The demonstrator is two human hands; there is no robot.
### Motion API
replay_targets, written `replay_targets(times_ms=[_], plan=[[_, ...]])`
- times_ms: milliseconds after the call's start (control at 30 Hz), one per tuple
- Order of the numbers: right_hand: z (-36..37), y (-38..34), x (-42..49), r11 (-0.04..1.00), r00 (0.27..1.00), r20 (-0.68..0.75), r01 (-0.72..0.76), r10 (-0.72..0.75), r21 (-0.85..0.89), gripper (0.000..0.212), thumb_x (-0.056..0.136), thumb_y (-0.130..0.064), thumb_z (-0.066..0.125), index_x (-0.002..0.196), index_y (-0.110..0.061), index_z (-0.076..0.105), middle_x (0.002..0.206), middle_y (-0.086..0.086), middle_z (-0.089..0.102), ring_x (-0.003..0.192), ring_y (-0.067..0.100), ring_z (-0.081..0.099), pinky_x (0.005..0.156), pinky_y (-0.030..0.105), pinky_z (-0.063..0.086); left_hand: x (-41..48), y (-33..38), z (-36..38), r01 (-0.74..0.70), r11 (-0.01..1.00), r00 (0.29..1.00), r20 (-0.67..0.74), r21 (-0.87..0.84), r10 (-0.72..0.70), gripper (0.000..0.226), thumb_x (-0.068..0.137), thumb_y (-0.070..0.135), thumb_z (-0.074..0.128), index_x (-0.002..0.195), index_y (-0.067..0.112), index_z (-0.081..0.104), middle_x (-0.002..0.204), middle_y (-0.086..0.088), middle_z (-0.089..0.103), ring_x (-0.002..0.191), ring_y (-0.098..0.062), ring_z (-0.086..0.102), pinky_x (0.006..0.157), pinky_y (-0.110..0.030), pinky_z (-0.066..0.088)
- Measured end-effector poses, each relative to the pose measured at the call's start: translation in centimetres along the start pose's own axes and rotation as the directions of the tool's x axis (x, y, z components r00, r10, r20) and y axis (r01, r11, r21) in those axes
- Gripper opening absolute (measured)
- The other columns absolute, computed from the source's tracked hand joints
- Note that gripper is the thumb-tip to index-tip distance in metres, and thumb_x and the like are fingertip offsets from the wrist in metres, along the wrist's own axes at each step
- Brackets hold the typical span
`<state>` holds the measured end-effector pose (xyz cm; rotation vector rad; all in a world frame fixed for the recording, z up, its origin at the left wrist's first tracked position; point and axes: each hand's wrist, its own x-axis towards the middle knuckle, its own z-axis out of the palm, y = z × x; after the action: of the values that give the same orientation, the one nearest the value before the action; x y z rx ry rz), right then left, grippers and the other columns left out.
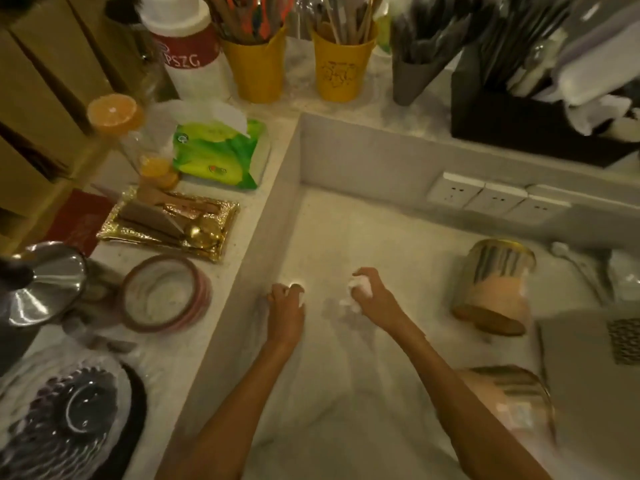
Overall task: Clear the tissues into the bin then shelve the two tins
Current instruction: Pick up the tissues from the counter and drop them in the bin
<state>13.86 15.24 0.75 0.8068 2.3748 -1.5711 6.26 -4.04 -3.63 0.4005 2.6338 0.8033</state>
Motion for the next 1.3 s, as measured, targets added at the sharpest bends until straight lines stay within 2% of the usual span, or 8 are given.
replay_targets(times_ms=[100, 233, 500, 600, 800, 933, 1100, 1300], plan=[[-0.1, 6.1, -8.1, 0.995, 0.998, -0.039, -0.047, 0.05, 0.085, 0.02, 0.09, -0.032, 0.061, 0.109, -0.033, 0.054, 0.105, 0.0, 0.062, 0.094, 0.026, 0.068, 0.085, 0.058, 0.055, -6.3, -0.9, -0.3, 0.026, 0.991, 1.0, 0.019, -0.133, -0.023, 0.023, 0.094, 0.001, 0.05, 0.117, 0.003, 0.054, 0.123, -0.017, 0.044, 0.097, -0.025, 0.047, 0.08, -0.03, 0.041], [-0.7, 10.2, -17.6, 0.997, 0.995, -0.073, -0.065, 0.067, 0.029, 0.013, 0.093, -0.014, 0.062, 0.098, -0.026, 0.062, 0.095, -0.003, 0.065, 0.091, 0.015, 0.064, 0.081, 0.025, 0.051, -14.8, -2.8, -0.2, -0.015, 0.983, 0.999, 0.026, -0.184, 0.02, 0.015, 0.094, -0.006, 0.05, 0.101, 0.004, 0.06, 0.105, -0.008, 0.047, 0.091, -0.016, 0.048, 0.077, -0.007, 0.037], [1.7, 14.8, -24.9, 1.0, 0.99, 0.139, -0.019, 0.018, 0.006, 0.021, 0.097, -0.014, 0.056, 0.112, -0.028, 0.057, 0.104, -0.02, 0.059, 0.097, 0.01, 0.061, 0.076, 0.027, 0.05, -29.2, -6.1, 1.3, 0.274, 0.939, 0.961, 0.1, -0.206, -0.258, 0.012, 0.092, 0.006, 0.05, 0.101, 0.013, 0.053, 0.11, -0.004, 0.045, 0.095, -0.017, 0.048, 0.086, -0.032, 0.047], [4.0, 13.8, -25.3, 0.988, 0.961, 0.247, -0.143, 0.127, 0.049, 0.033, 0.099, -0.017, 0.053, 0.131, -0.023, 0.051, 0.107, -0.005, 0.057, 0.087, 0.019, 0.063, 0.057, 0.026, 0.055, -34.7, -6.8, 1.0, 0.437, 0.87, 0.899, 0.106, -0.227, -0.424, 0.028, 0.094, 0.001, 0.047, 0.113, 0.022, 0.046, 0.129, -0.004, 0.033, 0.106, -0.018, 0.044, 0.084, -0.023, 0.043], [8.2, 9.2, -25.2, 1.0, 0.848, 0.53, 0.006, 0.011, -0.03, 0.023, 0.099, -0.015, 0.054, 0.121, -0.02, 0.059, 0.12, 0.005, 0.056, 0.094, 0.024, 0.067, 0.06, 0.029, 0.061, -44.3, -10.2, -0.2, 0.577, 0.736, 0.794, 0.032, -0.354, -0.607, 0.039, 0.097, -0.001, 0.046, 0.135, 0.008, 0.043, 0.137, -0.015, 0.036, 0.119, -0.029, 0.048, 0.097, -0.032, 0.045], [12.9, 5.6, -25.1, 0.991, 0.827, 0.562, 0.063, 0.015, -0.118, 0.012, 0.097, -0.012, 0.056, 0.105, -0.019, 0.063, 0.111, 0.009, 0.059, 0.086, 0.015, 0.064, 0.056, 0.017, 0.056, -48.4, -13.1, -2.0, 0.508, 0.696, 0.771, -0.093, -0.507, -0.63, 0.034, 0.099, 0.013, 0.051, 0.132, 0.023, 0.047, 0.124, 0.0, 0.049, 0.102, -0.01, 0.057, 0.073, -0.011, 0.048], [21.6, 1.7, -24.7, 0.987, 0.814, 0.574, 0.012, 0.085, -0.163, 0.037, 0.097, 0.002, 0.051, 0.134, 0.003, 0.049, 0.132, 0.026, 0.052, 0.088, 0.029, 0.063, 0.049, 0.017, 0.054, -50.2, -18.3, -4.6, 0.517, 0.663, 0.726, -0.133, -0.541, -0.675, 0.024, 0.101, 0.013, 0.048, 0.122, 0.02, 0.055, 0.116, 0.0, 0.053, 0.088, -0.002, 0.054, 0.06, -0.003, 0.044], [32.3, -0.2, -27.8, 0.951, 0.859, 0.494, 0.03, 0.132, -0.307, 0.054, 0.085, 0.01, 0.058, 0.118, -0.033, 0.055, 0.134, 0.0, 0.031, 0.106, 0.018, 0.049, 0.087, 0.035, 0.055, -50.1, -28.0, -9.1, 0.483, 0.738, 0.829, -0.024, -0.472, -0.559, 0.015, 0.098, 0.012, 0.049, 0.097, 0.025, 0.057, 0.104, 0.004, 0.054, 0.091, -0.008, 0.055, 0.084, -0.022, 0.047]])
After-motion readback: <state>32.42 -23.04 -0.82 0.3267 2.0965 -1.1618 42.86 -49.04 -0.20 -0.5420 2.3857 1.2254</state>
